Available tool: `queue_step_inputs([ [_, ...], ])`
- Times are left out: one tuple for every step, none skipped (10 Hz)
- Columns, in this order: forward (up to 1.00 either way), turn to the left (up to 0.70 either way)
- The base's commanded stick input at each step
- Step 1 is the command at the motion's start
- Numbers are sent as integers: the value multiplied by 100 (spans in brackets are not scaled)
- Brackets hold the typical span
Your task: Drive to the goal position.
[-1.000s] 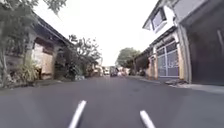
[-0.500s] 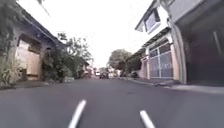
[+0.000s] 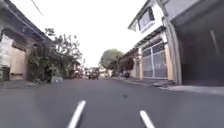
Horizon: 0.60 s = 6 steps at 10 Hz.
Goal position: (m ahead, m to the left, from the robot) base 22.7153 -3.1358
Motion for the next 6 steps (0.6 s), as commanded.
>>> queue_step_inputs([
  [85,-34],
  [85,-34],
  [85,-34],
  [85,-34],
  [85,-34],
  [85,-34],
])
